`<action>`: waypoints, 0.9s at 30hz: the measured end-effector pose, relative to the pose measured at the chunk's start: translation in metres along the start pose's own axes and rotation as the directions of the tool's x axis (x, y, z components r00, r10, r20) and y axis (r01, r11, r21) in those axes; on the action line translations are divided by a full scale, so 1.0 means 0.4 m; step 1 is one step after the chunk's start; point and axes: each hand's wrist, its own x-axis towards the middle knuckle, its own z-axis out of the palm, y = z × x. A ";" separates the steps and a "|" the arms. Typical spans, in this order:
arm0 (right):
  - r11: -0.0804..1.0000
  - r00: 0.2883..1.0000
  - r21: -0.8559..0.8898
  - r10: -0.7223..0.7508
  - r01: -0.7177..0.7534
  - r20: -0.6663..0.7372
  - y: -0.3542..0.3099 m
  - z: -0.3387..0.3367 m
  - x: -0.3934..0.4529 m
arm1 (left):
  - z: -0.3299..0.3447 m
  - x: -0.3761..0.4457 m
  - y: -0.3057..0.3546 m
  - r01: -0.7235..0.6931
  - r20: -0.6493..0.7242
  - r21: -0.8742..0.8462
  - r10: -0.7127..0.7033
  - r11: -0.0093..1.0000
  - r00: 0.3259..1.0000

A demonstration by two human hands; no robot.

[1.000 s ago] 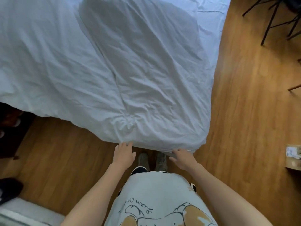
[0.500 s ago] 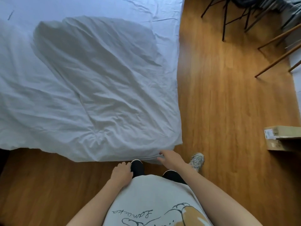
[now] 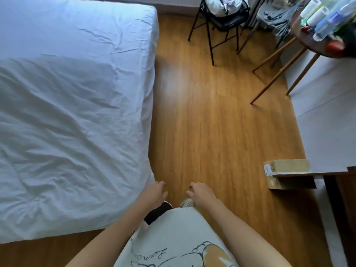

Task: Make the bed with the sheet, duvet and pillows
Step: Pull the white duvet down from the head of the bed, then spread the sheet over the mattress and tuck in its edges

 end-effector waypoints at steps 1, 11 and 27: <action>1.000 1.000 0.010 0.009 -0.009 -0.003 0.022 -0.034 0.015 | -0.017 0.027 0.037 -0.019 -0.010 -0.008 0.019 1.000 1.000; 0.999 0.999 0.043 0.027 -0.026 -0.026 0.060 -0.360 0.270 | -0.256 0.372 0.132 -0.032 0.009 0.009 0.032 0.999 0.999; 0.968 0.991 -0.210 -0.131 0.136 0.037 -0.310 -1.018 0.872 | -0.982 0.836 -0.027 0.143 -0.192 -0.236 -0.191 0.961 0.963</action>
